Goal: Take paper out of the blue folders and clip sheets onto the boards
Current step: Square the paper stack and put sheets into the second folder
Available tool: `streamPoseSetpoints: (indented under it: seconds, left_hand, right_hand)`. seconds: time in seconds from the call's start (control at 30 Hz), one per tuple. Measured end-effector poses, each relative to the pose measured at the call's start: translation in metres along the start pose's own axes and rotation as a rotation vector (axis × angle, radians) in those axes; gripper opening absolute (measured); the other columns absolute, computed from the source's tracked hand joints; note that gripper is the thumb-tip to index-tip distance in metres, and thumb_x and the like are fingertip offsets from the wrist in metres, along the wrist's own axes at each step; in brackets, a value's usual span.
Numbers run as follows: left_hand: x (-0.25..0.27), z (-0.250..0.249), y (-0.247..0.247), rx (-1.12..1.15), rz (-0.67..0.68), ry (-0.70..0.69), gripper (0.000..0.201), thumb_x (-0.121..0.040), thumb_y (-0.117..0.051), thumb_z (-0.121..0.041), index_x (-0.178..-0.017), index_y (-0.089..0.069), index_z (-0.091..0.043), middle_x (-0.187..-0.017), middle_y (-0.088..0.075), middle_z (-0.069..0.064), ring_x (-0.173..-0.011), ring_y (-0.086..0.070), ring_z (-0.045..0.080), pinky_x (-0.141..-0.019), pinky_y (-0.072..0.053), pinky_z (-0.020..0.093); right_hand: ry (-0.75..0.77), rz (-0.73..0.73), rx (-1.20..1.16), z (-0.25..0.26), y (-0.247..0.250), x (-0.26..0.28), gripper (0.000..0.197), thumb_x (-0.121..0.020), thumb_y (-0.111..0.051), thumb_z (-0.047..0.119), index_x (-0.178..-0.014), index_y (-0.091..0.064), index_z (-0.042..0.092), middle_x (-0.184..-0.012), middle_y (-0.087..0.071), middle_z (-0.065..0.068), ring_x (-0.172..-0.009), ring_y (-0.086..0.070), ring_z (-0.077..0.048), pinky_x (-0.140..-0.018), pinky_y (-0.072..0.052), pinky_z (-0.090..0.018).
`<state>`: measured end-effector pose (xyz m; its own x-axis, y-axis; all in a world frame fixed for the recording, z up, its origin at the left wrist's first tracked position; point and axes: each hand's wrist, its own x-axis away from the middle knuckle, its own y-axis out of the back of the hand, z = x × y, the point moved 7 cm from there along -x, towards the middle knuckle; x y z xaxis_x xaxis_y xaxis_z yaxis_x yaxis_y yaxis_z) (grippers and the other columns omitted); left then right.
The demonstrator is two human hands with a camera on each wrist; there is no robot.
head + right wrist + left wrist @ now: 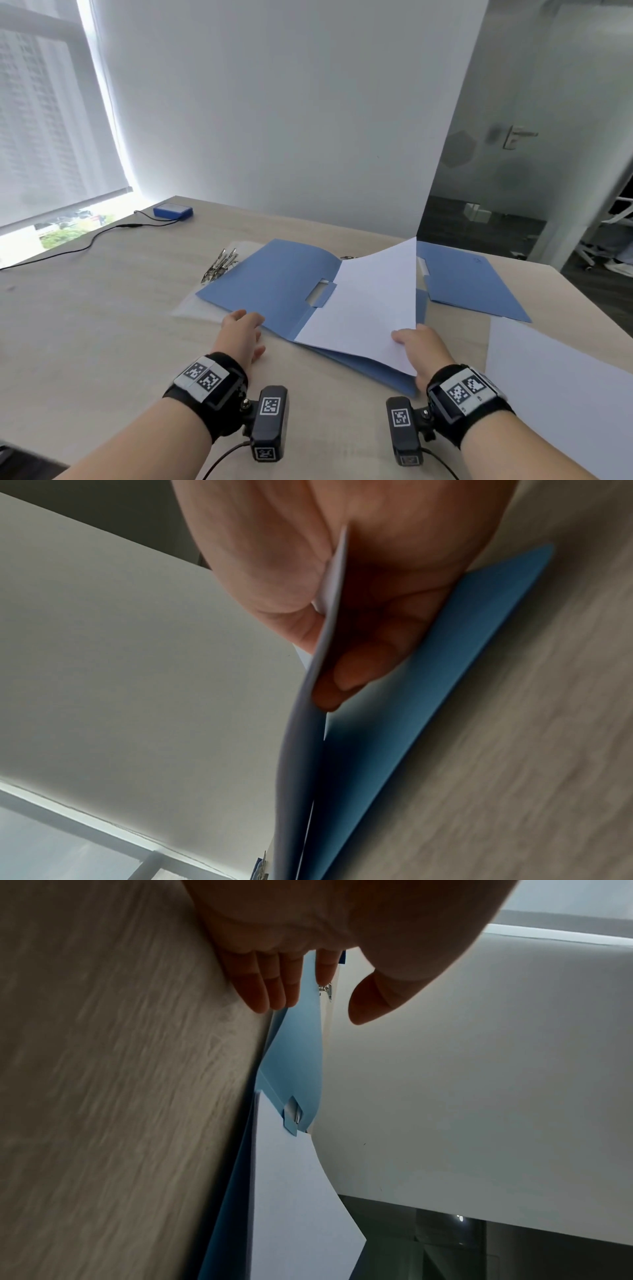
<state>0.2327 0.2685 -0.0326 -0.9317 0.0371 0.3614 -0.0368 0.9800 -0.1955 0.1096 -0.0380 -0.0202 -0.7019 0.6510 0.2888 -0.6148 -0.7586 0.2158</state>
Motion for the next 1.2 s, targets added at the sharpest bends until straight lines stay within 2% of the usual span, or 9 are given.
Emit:
streamPoseSetpoints:
  seconds: [0.07, 0.27, 0.37, 0.53, 0.7, 0.87, 1.0, 1.1, 1.2]
  left_hand:
    - [0.0, 0.0, -0.001, 0.018, 0.002, 0.006, 0.047, -0.089, -0.055, -0.019, -0.135, -0.044, -0.019, -0.121, -0.055, 0.006, -0.114, -0.055, 0.022, -0.073, -0.049, 0.034]
    - [-0.003, 0.005, -0.009, 0.14, 0.05, 0.116, 0.03, -0.09, -0.05, -0.016, -0.119, -0.055, -0.01, -0.117, -0.062, 0.007, -0.104, -0.06, 0.021, -0.075, -0.045, 0.033]
    - [-0.005, 0.007, -0.016, 0.156, 0.113, 0.164, 0.023, -0.091, -0.049, -0.016, -0.112, -0.055, -0.01, -0.102, -0.065, 0.004, -0.088, -0.063, 0.017, -0.07, -0.045, 0.031]
    - [-0.006, 0.008, -0.029, 0.073, 0.182, 0.165, 0.005, -0.089, -0.059, -0.019, -0.087, -0.057, -0.015, -0.075, -0.057, 0.0, -0.067, -0.058, 0.015, -0.058, -0.042, 0.029]
    - [0.005, 0.009, -0.04, 0.052, 0.276, 0.094, 0.015, -0.094, -0.054, -0.018, -0.108, -0.06, -0.018, -0.094, -0.069, 0.007, -0.081, -0.065, 0.026, -0.073, -0.054, 0.038]
    - [0.02, 0.016, -0.04, -0.079, 0.325, 0.069, 0.015, -0.097, -0.049, -0.01, -0.103, -0.06, -0.018, -0.098, -0.069, 0.013, -0.088, -0.066, 0.032, -0.079, -0.057, 0.05]
    - [0.028, 0.014, -0.031, -0.181, 0.304, 0.017, 0.022, -0.091, -0.058, -0.018, -0.112, -0.064, -0.014, -0.108, -0.071, 0.015, -0.099, -0.067, 0.036, -0.09, -0.054, 0.057]
    - [0.037, 0.015, -0.031, -0.151, 0.343, 0.028, 0.013, -0.097, -0.052, -0.008, -0.102, -0.064, -0.011, -0.104, -0.069, 0.017, -0.093, -0.067, 0.036, -0.081, -0.058, 0.051]
    - [0.042, 0.015, -0.031, -0.114, 0.379, 0.019, 0.018, -0.098, -0.05, -0.007, -0.108, -0.063, -0.013, -0.108, -0.069, 0.015, -0.094, -0.067, 0.036, -0.071, -0.06, 0.046]
  right_hand:
    - [-0.006, 0.004, -0.005, 0.001, -0.003, 0.001, 0.006, -0.09, -0.056, 0.0, -0.092, -0.061, 0.002, -0.099, -0.07, -0.025, -0.093, -0.069, -0.04, -0.085, -0.053, -0.049]
    - [-0.039, 0.015, -0.026, -0.006, -0.006, -0.002, 0.016, -0.093, -0.054, -0.004, -0.082, -0.06, 0.007, -0.09, -0.067, -0.016, -0.086, -0.064, -0.034, -0.086, -0.051, -0.045]
    - [-0.039, 0.01, -0.027, -0.007, -0.005, -0.003, 0.016, -0.093, -0.055, -0.003, -0.084, -0.061, 0.008, -0.089, -0.069, -0.014, -0.084, -0.065, -0.033, -0.089, -0.053, -0.048]
    - [-0.028, 0.029, -0.023, -0.007, -0.005, -0.001, 0.011, -0.093, -0.055, -0.003, -0.093, -0.063, 0.004, -0.091, -0.07, -0.014, -0.082, -0.066, -0.032, -0.075, -0.051, -0.037]
    - [-0.049, 0.069, 0.012, -0.013, -0.004, 0.014, 0.01, -0.092, -0.057, -0.001, -0.098, -0.063, 0.004, -0.11, -0.072, -0.022, -0.102, -0.069, -0.039, -0.092, -0.053, -0.047]
    - [-0.082, 0.101, 0.024, -0.021, -0.001, 0.027, 0.013, -0.093, -0.058, 0.0, -0.106, -0.062, 0.0, -0.112, -0.071, -0.023, -0.102, -0.068, -0.039, -0.096, -0.052, -0.05]
    - [-0.085, 0.072, 0.011, -0.02, 0.004, 0.032, 0.016, -0.088, -0.063, 0.006, -0.103, -0.063, 0.001, -0.115, -0.07, -0.024, -0.109, -0.066, -0.042, -0.103, -0.048, -0.056]
    - [-0.075, 0.069, -0.017, -0.023, 0.002, 0.033, 0.032, -0.08, -0.066, 0.013, -0.109, -0.064, 0.001, -0.116, -0.071, -0.023, -0.109, -0.066, -0.04, -0.104, -0.047, -0.057]
    - [-0.062, 0.076, -0.022, -0.025, 0.0, 0.038, 0.021, -0.092, -0.06, 0.003, -0.111, -0.064, -0.003, -0.113, -0.072, -0.025, -0.104, -0.069, -0.041, -0.097, -0.051, -0.05]
